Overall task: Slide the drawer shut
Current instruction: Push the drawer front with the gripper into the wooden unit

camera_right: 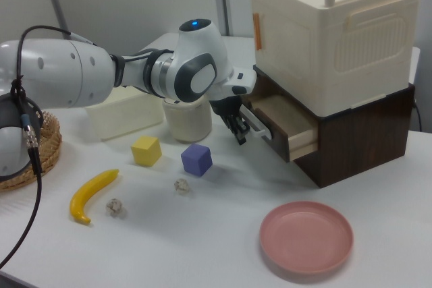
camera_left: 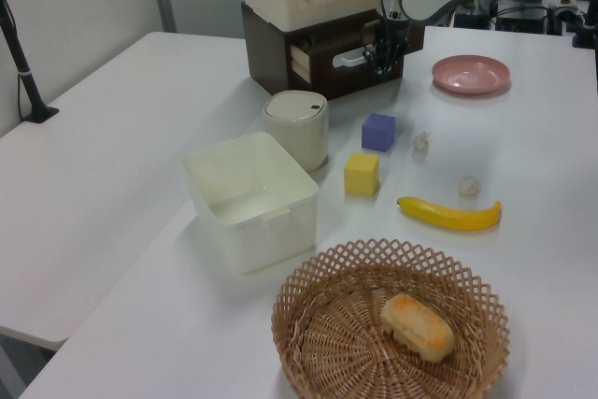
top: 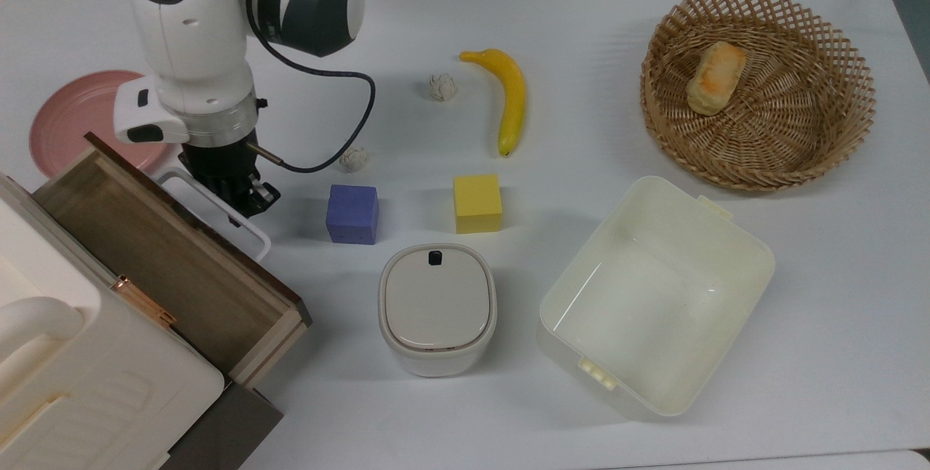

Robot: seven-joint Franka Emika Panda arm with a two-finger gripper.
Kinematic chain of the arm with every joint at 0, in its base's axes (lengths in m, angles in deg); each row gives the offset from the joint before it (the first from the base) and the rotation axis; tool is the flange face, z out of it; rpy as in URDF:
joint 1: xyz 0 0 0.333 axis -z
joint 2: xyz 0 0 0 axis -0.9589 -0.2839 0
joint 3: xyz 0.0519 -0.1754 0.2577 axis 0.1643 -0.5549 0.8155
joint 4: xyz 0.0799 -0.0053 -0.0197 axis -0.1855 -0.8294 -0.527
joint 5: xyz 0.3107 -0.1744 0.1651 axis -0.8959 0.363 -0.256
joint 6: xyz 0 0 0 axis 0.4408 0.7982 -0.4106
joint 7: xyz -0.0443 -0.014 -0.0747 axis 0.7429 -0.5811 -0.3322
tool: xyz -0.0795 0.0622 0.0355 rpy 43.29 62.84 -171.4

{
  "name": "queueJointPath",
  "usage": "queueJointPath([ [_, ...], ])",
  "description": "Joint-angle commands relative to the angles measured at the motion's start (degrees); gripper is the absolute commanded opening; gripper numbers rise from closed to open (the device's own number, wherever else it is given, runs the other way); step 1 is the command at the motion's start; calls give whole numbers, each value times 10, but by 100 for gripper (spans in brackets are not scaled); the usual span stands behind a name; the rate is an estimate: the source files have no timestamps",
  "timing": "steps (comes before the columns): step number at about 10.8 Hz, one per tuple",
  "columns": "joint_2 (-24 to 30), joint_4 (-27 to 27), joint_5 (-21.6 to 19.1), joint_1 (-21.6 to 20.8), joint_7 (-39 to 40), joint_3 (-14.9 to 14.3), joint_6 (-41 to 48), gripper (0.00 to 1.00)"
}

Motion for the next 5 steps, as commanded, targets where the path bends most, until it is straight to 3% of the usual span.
queueJointPath([
  [1,-34,29,10,-5,-31,-25,-64,0],
  [5,-75,62,8,-4,-34,-37,-129,0],
])
